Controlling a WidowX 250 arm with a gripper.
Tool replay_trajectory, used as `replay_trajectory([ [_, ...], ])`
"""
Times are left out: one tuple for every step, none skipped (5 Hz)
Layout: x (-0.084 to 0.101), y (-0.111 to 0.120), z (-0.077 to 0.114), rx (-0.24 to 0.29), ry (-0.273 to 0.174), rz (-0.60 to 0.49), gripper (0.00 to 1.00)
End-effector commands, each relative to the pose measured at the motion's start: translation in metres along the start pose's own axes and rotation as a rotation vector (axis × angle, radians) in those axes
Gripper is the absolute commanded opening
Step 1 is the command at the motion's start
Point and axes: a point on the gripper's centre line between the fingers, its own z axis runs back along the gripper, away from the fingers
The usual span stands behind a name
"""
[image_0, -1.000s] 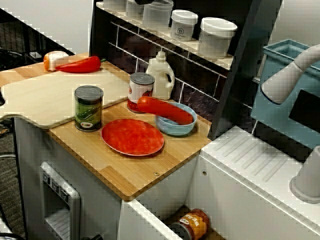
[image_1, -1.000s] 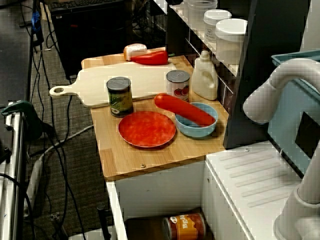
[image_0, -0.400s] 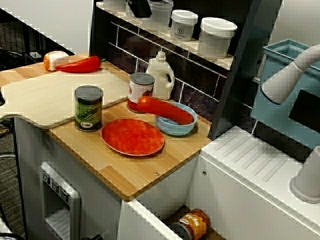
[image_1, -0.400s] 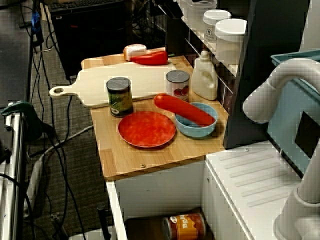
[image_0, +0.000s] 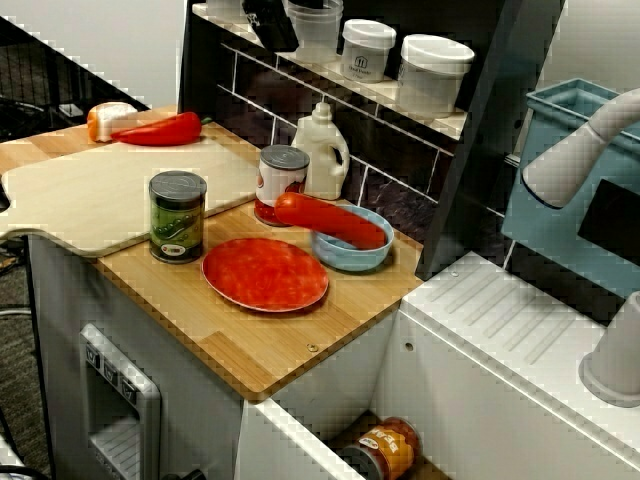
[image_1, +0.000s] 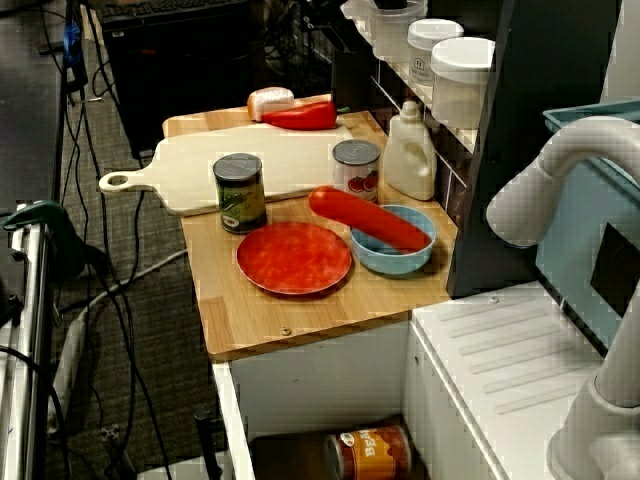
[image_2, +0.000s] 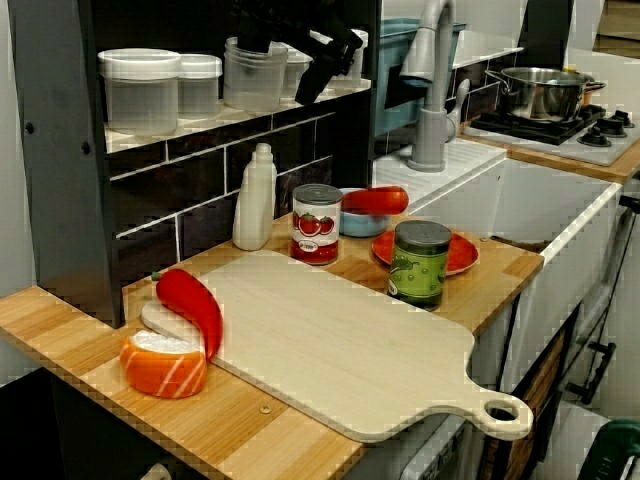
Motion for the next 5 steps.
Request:
replay_trajectory([
  [0.004, 0.005, 0.019, 0.077, -0.002, 0.004, 0.00],
  [-0.001, 0.005, 0.020, 0.041, -0.011, 0.015, 0.00],
  [-0.007, 0.004, 0.023, 0.018, -0.006, 0.031, 0.00],
  [-0.015, 0.004, 0.027, 0.003, 0.002, 0.056, 0.00],
  [-0.023, 0.000, 0.030, -0.004, 0.013, 0.063, 0.00],
])
